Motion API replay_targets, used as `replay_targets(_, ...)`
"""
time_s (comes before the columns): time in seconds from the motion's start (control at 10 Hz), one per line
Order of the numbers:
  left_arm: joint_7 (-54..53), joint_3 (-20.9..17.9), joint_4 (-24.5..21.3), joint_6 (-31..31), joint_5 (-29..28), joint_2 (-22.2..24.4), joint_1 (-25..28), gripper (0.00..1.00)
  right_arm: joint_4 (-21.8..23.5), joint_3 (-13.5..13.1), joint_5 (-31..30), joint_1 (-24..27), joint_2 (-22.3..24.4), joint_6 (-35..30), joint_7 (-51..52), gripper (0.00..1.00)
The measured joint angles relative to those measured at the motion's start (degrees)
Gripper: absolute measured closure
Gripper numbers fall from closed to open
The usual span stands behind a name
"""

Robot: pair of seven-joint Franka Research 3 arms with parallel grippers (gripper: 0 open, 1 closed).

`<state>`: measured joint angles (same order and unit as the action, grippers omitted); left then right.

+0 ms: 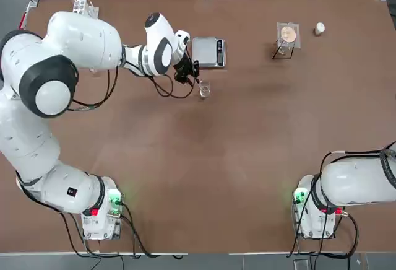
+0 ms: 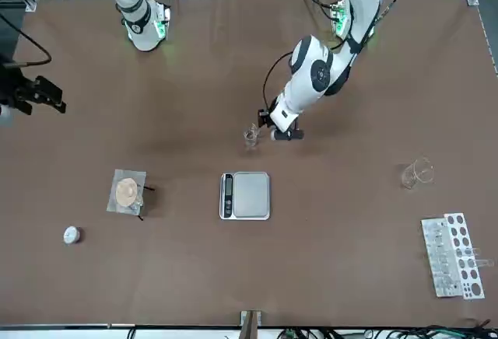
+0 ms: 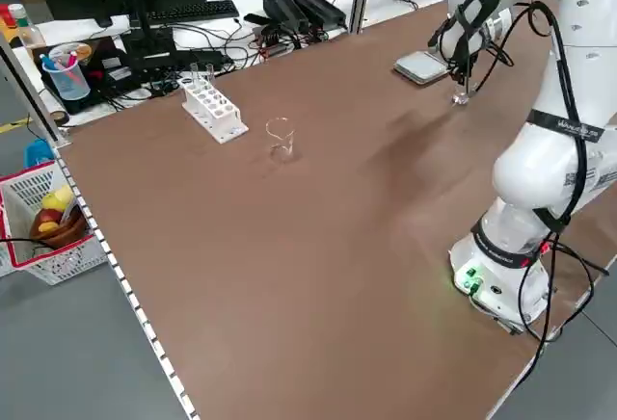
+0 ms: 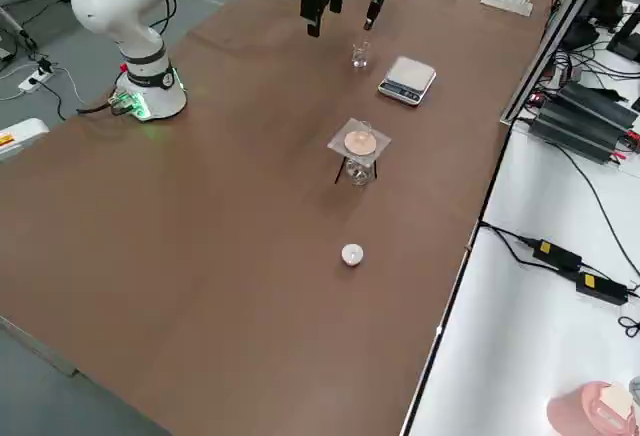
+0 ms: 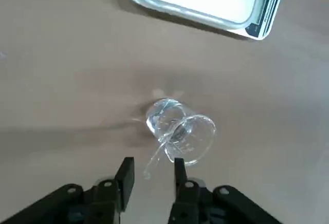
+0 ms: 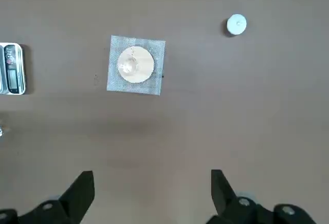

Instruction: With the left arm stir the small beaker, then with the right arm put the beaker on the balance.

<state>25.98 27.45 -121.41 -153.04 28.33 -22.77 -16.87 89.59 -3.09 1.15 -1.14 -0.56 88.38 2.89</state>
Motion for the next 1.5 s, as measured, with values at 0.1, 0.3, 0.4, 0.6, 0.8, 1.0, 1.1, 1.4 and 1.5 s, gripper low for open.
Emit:
replay_targets(0.1,0.0,0.0,0.1,0.0,0.0,-0.1,0.0,0.64,0.0,0.0,0.0,0.0,0.0,0.0,0.0,0.00)
replay_targets(0.3,0.0,0.0,0.2,0.0,0.0,-0.5,0.0,0.69,0.0,0.0,0.0,0.0,0.0,0.0,0.0,0.00)
replay_targets(0.4,0.0,0.0,0.3,0.0,0.0,-0.8,0.0,0.69,0.0,0.0,0.0,0.0,0.0,0.0,0.0,0.00)
replay_targets(0.6,0.0,0.0,0.6,-0.2,0.0,-1.0,0.0,0.72,0.0,0.0,0.0,0.0,0.0,0.0,0.0,0.00)
replay_targets(0.8,0.0,0.0,0.9,-0.2,0.0,-1.1,0.0,0.73,0.0,0.0,0.0,0.0,0.0,0.0,0.0,0.00)
replay_targets(1.0,0.0,0.0,1.1,-0.2,0.0,-1.2,0.0,0.74,0.0,0.0,0.0,0.0,0.0,-0.1,0.0,0.00)
replay_targets(1.1,0.0,0.0,1.2,-0.2,0.0,-1.4,0.0,0.74,0.0,0.0,0.0,0.0,0.0,-0.1,0.0,0.00)
replay_targets(1.4,0.0,-0.1,1.5,-0.2,0.0,-1.8,0.0,0.76,0.0,0.0,0.0,0.0,0.0,-0.1,0.1,0.00)
replay_targets(1.5,0.0,-0.1,1.5,-0.2,0.0,-1.8,0.0,0.77,0.0,0.0,0.0,0.0,0.0,-0.1,0.1,0.00)
